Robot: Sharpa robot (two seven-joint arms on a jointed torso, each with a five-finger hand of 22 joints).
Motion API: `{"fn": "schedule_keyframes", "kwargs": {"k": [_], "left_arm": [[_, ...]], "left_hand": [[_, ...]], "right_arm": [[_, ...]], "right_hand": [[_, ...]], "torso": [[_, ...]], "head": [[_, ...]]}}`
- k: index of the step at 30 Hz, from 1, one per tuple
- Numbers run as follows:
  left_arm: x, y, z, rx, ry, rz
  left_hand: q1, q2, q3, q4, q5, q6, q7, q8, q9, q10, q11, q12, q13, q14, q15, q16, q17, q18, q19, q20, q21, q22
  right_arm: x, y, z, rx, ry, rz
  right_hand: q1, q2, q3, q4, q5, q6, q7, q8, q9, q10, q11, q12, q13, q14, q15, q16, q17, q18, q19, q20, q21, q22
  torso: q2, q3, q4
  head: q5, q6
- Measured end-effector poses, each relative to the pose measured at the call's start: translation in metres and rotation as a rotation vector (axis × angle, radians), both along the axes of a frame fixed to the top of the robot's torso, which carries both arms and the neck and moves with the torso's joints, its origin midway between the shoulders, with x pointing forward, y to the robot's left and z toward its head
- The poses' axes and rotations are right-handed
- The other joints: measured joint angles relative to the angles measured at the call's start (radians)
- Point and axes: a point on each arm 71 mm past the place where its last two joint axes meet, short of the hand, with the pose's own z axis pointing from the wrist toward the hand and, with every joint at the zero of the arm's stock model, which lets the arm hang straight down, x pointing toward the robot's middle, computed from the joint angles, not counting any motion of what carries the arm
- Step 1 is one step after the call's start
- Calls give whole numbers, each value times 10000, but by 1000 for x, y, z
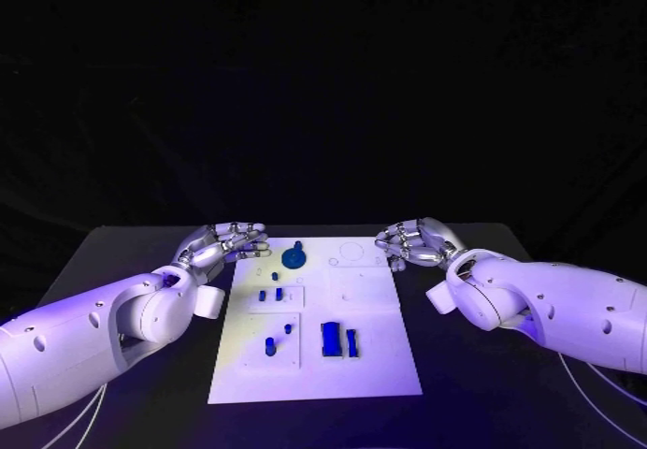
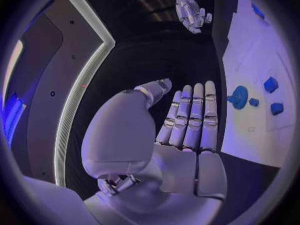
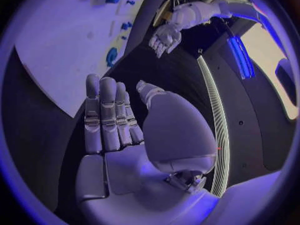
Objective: Assemble the parts on the task board
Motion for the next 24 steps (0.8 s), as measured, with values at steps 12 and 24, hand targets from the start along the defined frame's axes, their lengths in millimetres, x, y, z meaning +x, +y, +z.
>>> {"fn": "schedule_keyframes", "kwargs": {"k": [12, 24], "left_arm": [[19, 6, -15, -297, -188, 1431], [8, -20, -3, -165, -199, 1310]], "left_hand": [[-1226, 525, -1738, 55, -558, -2687, -868, -878, -437, -3494, -217, -653, -228, -3479, 14, -2017, -919, -447, -3582, -192, -1896, -994], [-9434, 1668, -5089, -335, -1718, -7808, -1995, -2313, -1250, -9868, -1456, -985, -605, -8463, -1099, -3323, -1919, -1418, -8455, -1975, -2505, -1393]], "right_arm": [[40, -13, -7, 1864, -87, -1127], [16, 26, 5, 2832, -59, -1070]], "right_hand": [[-1442, 308, -184, -1237, -389, -2022, -198, -1434, -2830, -2406, 186, -3660, -5516, -3901, 466, -5271, -3762, -338, -3693, 424, -2303, -5662], [-9691, 1092, -3388, -1906, -753, -7201, -1591, -2197, -5989, -8265, -909, -4728, -7304, -9699, -370, -7392, -5975, -1411, -9064, -1125, -2659, -10242]], "torso": [[-313, 46, 12], [-410, 331, 126]], "head": [[152, 626], [478, 1051]]}}
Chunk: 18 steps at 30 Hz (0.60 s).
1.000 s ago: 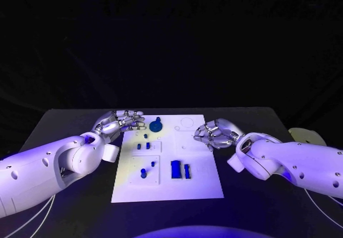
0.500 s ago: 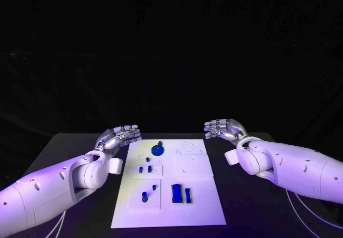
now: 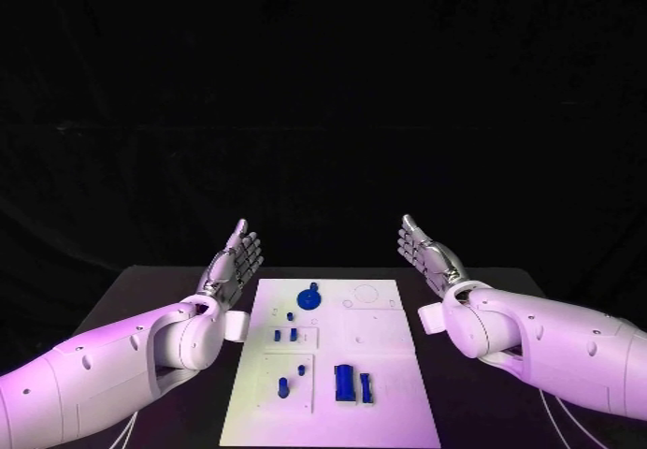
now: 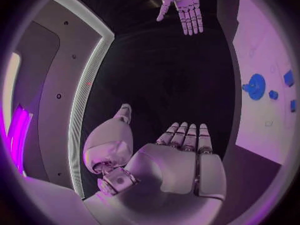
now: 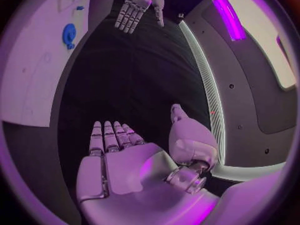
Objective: Assemble the parts on the task board
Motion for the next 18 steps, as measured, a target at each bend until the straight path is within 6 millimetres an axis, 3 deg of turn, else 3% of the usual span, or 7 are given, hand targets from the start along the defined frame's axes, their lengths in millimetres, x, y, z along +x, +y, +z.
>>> {"fn": "schedule_keyframes", "kwargs": {"k": [3, 7, 14, 15, 18], "left_arm": [[-7, -12, 6, 172, -33, 100], [-16, -28, 15, 476, -109, 355], [-26, -39, 25, 1086, -230, 1071], [-27, -39, 26, 1181, -248, 1198], [-29, -40, 27, 1375, -285, 1461]], "left_hand": [[-1526, 76, -223, -23, -62, -350, -70, -76, -56, -423, -77, -42, -24, -330, -80, -45, -67, -68, -313, -119, -11, -19], [-2709, 134, -365, -30, -84, -600, -141, -131, -95, -739, -151, -41, -37, -579, -144, -116, -119, -67, -550, -238, -46, -40], [-3747, 190, -513, -65, -160, -814, -175, -194, -125, -1024, -184, -71, -52, -789, -188, -156, -152, -117, -752, -291, -81, -47], [-3880, 193, -537, -64, -165, -833, -190, -211, -130, -1071, -199, -78, -54, -822, -188, -156, -155, -216, -788, -295, -91, -51], [-3902, 195, -537, -64, -165, -832, -190, -211, -133, -1071, -200, -79, -57, -822, -188, -155, -161, -220, -799, -305, -92, -57]], "right_arm": [[-13, 16, 7, 446, -24, -137], [-25, 28, 15, 809, -38, -542], [-34, 33, 20, 980, -35, -1262], [-34, 32, 20, 966, -35, -1371], [-34, 30, 20, 940, -27, -1575]], "right_hand": [[-1287, 48, -205, -45, 0, -336, -87, -41, -204, -375, -71, -78, -113, -373, -49, -143, -142, 1, -346, -99, -1, -296], [-2318, 89, -329, -85, -38, -588, -183, -98, -365, -671, -140, -127, -206, -646, -109, -224, -255, -155, -611, -190, -1, -530], [-3292, 113, -495, -115, -38, -834, -233, -136, -506, -939, -181, -172, -278, -923, -143, -325, -346, -154, -856, -259, -38, -734], [-3304, 126, -495, -115, -38, -840, -240, -136, -513, -938, -180, -172, -282, -923, -142, -325, -353, -154, -856, -259, -38, -743], [-3327, 125, -495, -115, -38, -841, -240, -136, -521, -938, -180, -172, -289, -923, -142, -326, -361, -154, -857, -259, -38, -756]], "torso": [[-17, 45, 18], [-26, 75, 28], [-31, 89, 33], [-31, 89, 33], [-32, 89, 33]], "head": [[30, 43], [38, 58], [40, 61], [40, 62], [40, 62]]}}
